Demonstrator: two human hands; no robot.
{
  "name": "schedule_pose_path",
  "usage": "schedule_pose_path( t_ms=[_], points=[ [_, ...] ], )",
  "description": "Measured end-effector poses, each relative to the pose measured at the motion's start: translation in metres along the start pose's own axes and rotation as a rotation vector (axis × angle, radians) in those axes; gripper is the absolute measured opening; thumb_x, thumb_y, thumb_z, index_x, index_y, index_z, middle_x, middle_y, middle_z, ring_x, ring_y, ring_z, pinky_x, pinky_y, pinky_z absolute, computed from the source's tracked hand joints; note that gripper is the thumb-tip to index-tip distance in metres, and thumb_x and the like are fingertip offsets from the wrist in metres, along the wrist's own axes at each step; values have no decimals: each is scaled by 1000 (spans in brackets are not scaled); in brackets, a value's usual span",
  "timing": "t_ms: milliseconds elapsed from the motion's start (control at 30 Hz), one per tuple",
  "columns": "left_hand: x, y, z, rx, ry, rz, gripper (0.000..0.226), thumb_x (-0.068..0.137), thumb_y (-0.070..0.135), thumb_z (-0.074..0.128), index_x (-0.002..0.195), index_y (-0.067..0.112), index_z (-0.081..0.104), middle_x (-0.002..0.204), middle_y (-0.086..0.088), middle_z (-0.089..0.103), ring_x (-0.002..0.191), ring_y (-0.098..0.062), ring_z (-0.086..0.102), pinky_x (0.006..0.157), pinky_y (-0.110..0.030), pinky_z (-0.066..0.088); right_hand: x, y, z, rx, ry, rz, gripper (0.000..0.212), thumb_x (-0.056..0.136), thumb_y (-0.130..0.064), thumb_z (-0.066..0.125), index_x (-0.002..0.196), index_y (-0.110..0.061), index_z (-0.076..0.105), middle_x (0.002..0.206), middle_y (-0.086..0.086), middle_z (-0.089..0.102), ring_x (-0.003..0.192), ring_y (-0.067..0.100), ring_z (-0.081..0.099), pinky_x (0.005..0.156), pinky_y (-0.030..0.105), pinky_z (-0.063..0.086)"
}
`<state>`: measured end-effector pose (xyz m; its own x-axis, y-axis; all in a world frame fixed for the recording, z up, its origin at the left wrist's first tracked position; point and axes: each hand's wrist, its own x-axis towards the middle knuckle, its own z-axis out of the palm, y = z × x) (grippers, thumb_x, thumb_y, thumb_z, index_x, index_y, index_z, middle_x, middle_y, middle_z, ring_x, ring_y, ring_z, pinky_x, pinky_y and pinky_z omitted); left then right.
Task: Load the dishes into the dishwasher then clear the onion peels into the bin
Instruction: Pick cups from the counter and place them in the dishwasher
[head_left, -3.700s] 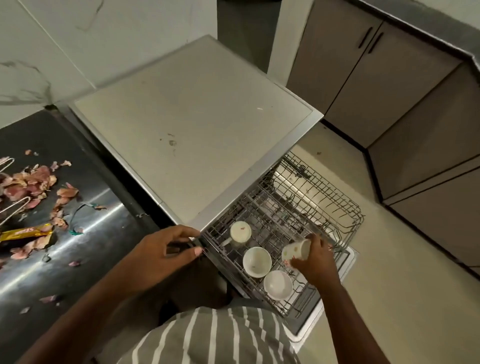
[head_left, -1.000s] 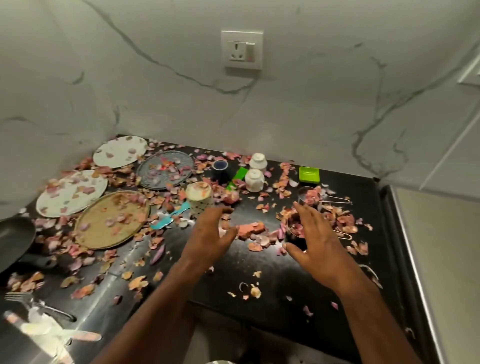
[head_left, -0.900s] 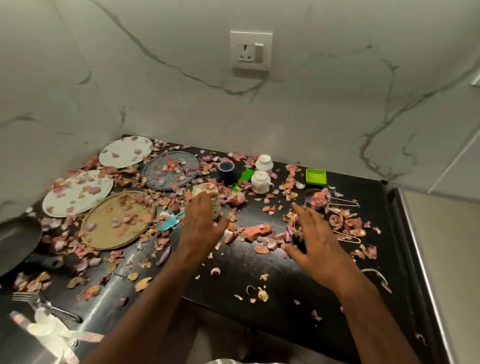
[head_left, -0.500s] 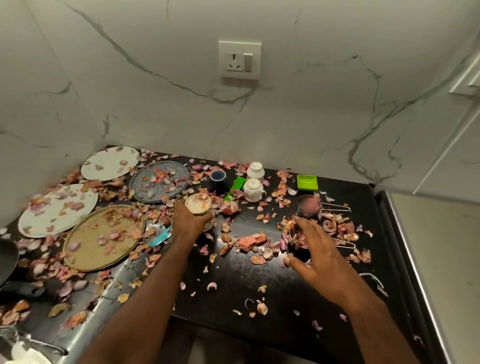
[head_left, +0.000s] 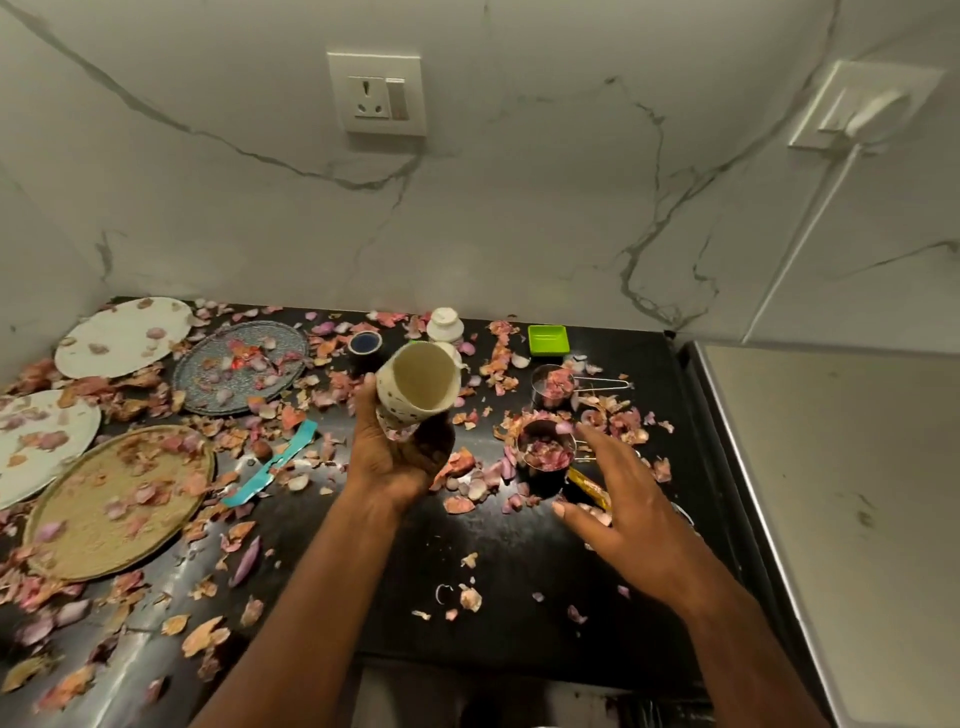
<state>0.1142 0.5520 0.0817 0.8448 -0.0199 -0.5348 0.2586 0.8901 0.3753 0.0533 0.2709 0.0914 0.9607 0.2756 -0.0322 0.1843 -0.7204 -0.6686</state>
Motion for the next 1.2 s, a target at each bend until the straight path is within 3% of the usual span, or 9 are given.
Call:
schedule_pose_path(
  t_ms=[133,300,467,667,800,933,1033,1133,1200],
  points=[
    [-11,-32,15,550,-77,231,58,79,40,84,127,13,66,122,-10,76,118,-31,70,95,-42,58,-20,7,-18,45,56,-7,86,96,-52,67,159,-56,9,168,-21,17,155,1,16,125,39,26],
    [-19,-85,35,1232,-361,491,81,64,22,100,135,23,61,125,5,72,117,-10,67,99,-36,57,-47,15,-46,114,175,14,86,94,-46,73,161,-49,18,163,-23,29,148,-3,31,121,34,36],
    [-30,-159,53,1464,-665,633,88,58,32,96,137,25,59,130,7,62,122,-11,60,101,-36,53,-78,23,-73,131,267,88,89,90,-56,74,160,-47,21,158,-22,38,135,-10,44,110,19,42],
    [-45,-237,72,1734,-990,718,91,57,41,93,140,26,57,122,10,57,112,-12,54,96,-37,48,-131,51,-91,-160,283,308,97,82,-68,72,160,-39,22,157,-11,41,135,16,50,105,40,49],
    [-66,-306,80,1762,-1174,663,93,56,41,94,140,26,57,124,17,54,112,-8,53,96,-26,44,-188,79,-102,-175,329,516,90,80,-61,73,154,-32,31,147,-6,46,125,20,55,101,43,52],
    [-77,-367,78,1817,-1361,432,92,60,45,97,141,29,55,127,15,62,117,-10,59,97,-32,51,-247,99,-111,-121,375,668,84,77,-61,73,147,-28,41,135,-3,52,116,19,58,96,41,54],
    [-83,-408,75,1928,-1491,260,95,60,56,94,142,34,51,129,18,62,119,-10,60,99,-35,52,-290,114,-110,-44,422,782,90,67,-74,64,144,-32,44,130,-7,53,112,15,59,93,41,55],
    [-93,-431,71,1968,-1613,248,90,70,46,92,147,32,46,139,19,52,126,-1,47,109,-12,33,-332,139,-99,2,493,893,90,62,-78,68,139,-38,45,127,-12,54,109,12,59,91,40,56],
    [-95,-438,67,1999,-1655,245,90,78,41,88,154,27,40,144,16,44,133,-3,37,106,-10,23,-360,156,-95,32,518,981,92,65,-76,74,142,-38,44,127,-12,52,110,13,57,91,39,55]
  ],
)
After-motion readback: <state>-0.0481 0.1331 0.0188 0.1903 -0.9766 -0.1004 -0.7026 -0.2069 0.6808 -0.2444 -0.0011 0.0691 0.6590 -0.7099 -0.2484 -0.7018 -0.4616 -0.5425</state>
